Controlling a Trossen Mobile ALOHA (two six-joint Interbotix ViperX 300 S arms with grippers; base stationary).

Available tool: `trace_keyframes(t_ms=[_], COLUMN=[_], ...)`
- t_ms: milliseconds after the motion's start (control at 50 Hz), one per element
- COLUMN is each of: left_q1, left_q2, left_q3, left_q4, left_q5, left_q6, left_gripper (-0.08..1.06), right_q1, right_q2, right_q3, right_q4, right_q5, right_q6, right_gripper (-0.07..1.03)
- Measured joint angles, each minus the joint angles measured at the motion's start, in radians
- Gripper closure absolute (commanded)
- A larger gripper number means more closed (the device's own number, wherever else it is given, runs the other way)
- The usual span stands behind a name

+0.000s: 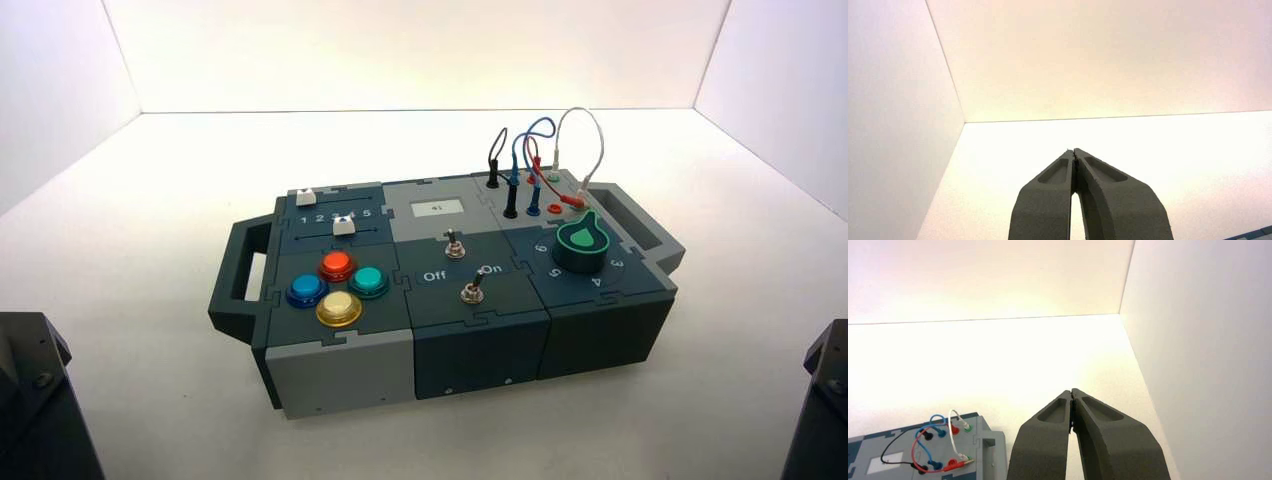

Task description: Insert the red wire.

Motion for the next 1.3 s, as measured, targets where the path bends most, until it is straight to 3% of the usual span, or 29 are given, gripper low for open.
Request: trace_keyframes(t_ms=[340,440,560,580,680,720,800,980,1100,1180,1300], left_q1=[0.0,0.0,0.0,0.0,0.0,0.0,0.0,0.0,0.0,0.0,0.0], left_q2=[-0.002,-0.002,0.0,0.0,0.002,0.002,0.005,0.029,0.046,0.078,0.115], left_q3=[0.0,0.0,0.002,0.0,0.002,0.002,0.002,0.0,0.0,0.0,0.0], left_q4=[0.0,-0.002,-0.002,-0.002,-0.002,-0.002,-0.002,-0.002,-0.002,0.0,-0.002], left_q5=[0.0,0.0,0.0,0.0,0.0,0.0,0.0,0.0,0.0,0.005,0.017], left_q6=[0.0,0.0,0.0,-0.002,0.0,0.0,0.0,0.0,0.0,0.0,0.0], left_gripper=[1.01,1.01,1.01,1.01,1.01,1.01,1.01,1.01,1.01,1.01,1.01], right_q1=[0.002,0.041,0.1,0.117,0.14,0.152,0.17,0.201,0.245,0.324,0.383], right_q2=[0.0,0.02,0.072,0.097,0.152,0.183,0.229,0.33,0.391,0.489,0.588], right_q3=[0.0,0.0,-0.015,-0.028,-0.066,-0.092,-0.132,-0.216,-0.253,-0.291,-0.321], right_q4=[0.005,0.021,0.049,0.057,0.083,0.095,0.104,0.112,0.115,0.117,0.117], right_q5=[0.0,0.002,0.031,0.048,0.094,0.129,0.187,0.313,0.368,0.434,0.489], right_q6=[0.0,-0.017,-0.057,-0.08,-0.14,-0.179,-0.225,-0.293,-0.314,-0.342,-0.376], right_gripper=[0.99,0.98,0.96,0.95,0.93,0.93,0.93,0.92,0.88,0.83,0.83])
